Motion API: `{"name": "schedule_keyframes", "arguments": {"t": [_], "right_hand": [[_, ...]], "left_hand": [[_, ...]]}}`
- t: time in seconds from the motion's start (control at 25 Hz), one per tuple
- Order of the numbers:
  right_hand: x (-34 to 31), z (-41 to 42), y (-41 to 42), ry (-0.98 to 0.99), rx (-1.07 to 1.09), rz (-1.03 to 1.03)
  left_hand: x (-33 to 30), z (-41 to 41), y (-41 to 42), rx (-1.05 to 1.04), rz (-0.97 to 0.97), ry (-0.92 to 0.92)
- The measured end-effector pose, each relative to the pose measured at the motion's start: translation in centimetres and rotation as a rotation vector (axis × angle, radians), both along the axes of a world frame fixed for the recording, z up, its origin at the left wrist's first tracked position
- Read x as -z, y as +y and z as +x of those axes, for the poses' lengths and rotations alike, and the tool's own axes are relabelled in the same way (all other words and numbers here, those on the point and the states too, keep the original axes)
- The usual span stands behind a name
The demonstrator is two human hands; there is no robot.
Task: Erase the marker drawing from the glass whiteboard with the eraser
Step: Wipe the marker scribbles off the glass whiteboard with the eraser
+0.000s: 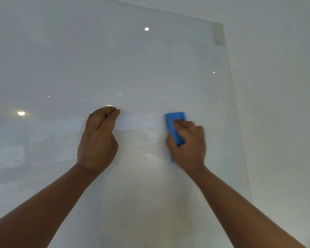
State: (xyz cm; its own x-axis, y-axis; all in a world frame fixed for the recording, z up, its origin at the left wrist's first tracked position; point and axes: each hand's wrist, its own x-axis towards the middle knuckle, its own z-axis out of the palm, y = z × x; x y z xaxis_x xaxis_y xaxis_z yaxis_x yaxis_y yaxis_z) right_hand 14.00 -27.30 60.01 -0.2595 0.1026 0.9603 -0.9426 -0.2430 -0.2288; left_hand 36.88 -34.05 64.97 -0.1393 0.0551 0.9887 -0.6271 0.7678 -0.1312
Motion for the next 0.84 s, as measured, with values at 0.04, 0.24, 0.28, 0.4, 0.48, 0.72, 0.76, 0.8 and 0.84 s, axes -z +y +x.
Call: {"name": "schedule_keyframes", "arguments": {"t": [0.04,0.24,0.28,0.4,0.48,0.72,0.76,0.8,0.84], "right_hand": [[-0.4,-1.2,-0.2,-0.183,-0.036,-0.012],[1.8,5.3,-2.2,0.134,-0.101,-0.024],[3.1,4.8,-2.0,0.291,-0.113,0.006],[1.4,-1.5,-0.6,0.292,-0.053,-0.035],[-2.4,-3.6,-0.6,-0.082,-0.057,-0.065],[-6.1,4.7,-2.9,0.284,-0.036,-0.095],[-7.8,4.5,-2.8,0.247,-0.029,-0.117],[-9.8,4.5,-2.8,0.161,-0.036,-0.128],[-12.2,4.9,-2.9,0.045,-0.048,-0.118]], "left_hand": [[0.1,-0.1,0.1,-0.01,0.002,0.003],[0.2,-0.3,0.0,-0.045,-0.059,-0.006],[0.1,-0.2,0.0,-0.047,-0.073,-0.003],[0.1,-0.4,0.4,-0.059,-0.048,0.005],[0.1,-0.6,0.7,-0.064,-0.036,-0.01],[-0.8,1.8,0.4,0.005,-0.048,-0.042],[-1.0,2.1,0.4,0.009,-0.04,-0.065],[-1.1,2.7,0.4,0.013,-0.037,-0.088],[-1.3,3.3,0.4,0.015,-0.042,-0.112]]}}
